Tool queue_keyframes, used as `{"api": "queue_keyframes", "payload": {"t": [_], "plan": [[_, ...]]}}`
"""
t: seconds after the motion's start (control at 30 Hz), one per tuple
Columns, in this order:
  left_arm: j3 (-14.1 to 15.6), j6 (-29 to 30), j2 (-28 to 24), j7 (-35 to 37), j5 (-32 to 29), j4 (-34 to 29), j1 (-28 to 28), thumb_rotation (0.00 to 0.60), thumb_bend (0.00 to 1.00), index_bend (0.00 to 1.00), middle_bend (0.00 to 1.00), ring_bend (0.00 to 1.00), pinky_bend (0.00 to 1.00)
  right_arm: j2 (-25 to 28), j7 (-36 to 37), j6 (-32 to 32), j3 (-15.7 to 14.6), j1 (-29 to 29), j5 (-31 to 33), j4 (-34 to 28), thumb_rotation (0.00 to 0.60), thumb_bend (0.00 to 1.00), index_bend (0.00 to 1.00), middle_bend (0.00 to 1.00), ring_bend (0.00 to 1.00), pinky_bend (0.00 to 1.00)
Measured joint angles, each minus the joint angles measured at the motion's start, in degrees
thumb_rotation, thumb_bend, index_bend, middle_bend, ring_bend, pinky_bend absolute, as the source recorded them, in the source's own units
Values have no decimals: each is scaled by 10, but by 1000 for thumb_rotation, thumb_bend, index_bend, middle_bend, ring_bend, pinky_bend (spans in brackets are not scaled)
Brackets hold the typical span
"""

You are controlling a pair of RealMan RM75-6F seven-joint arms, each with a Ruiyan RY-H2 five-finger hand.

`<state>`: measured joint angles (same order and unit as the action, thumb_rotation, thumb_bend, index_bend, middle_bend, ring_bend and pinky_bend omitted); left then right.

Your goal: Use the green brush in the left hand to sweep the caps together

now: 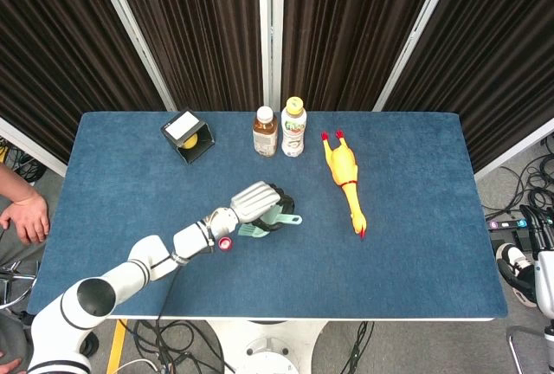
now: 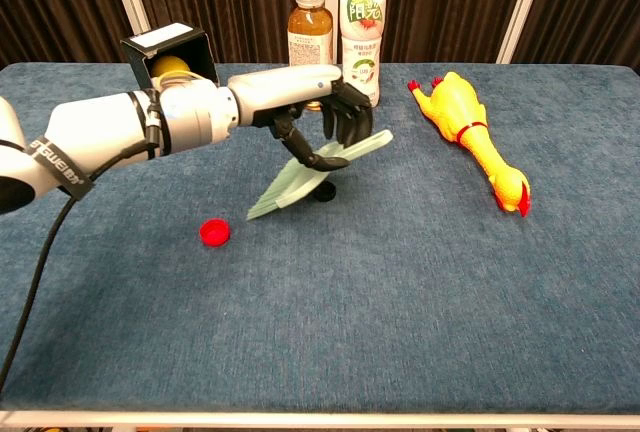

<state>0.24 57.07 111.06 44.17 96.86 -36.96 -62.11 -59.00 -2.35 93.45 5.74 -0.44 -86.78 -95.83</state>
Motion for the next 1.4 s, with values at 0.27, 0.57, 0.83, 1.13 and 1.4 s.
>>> {"api": "queue_keyframes", "payload": {"t": [0.27, 0.57, 0.83, 1.13, 1.4], "plan": [[-22, 8, -53, -41, -28, -93, 10, 600, 406, 503, 581, 439, 424, -2, 10, -7, 4, 7, -2, 8, 600, 149, 0, 123, 0, 0], [-53, 11, -151, -181, -136, -271, 84, 600, 404, 503, 581, 439, 424, -12, 21, -26, 7, 26, -11, 32, 600, 149, 0, 123, 0, 0], [-60, 51, -194, -337, -241, -411, 179, 600, 409, 503, 581, 438, 424, -13, 35, -49, 7, 45, -19, 44, 600, 149, 0, 123, 0, 0], [-64, 123, -157, -464, -302, -469, 247, 600, 410, 502, 581, 438, 424, -4, 30, -52, 6, 51, -23, 39, 600, 149, 0, 123, 0, 0], [-81, 143, -90, -537, -324, -471, 258, 600, 412, 501, 584, 438, 428, 1, 28, -50, 6, 50, -18, 33, 600, 149, 0, 123, 0, 0]]}}
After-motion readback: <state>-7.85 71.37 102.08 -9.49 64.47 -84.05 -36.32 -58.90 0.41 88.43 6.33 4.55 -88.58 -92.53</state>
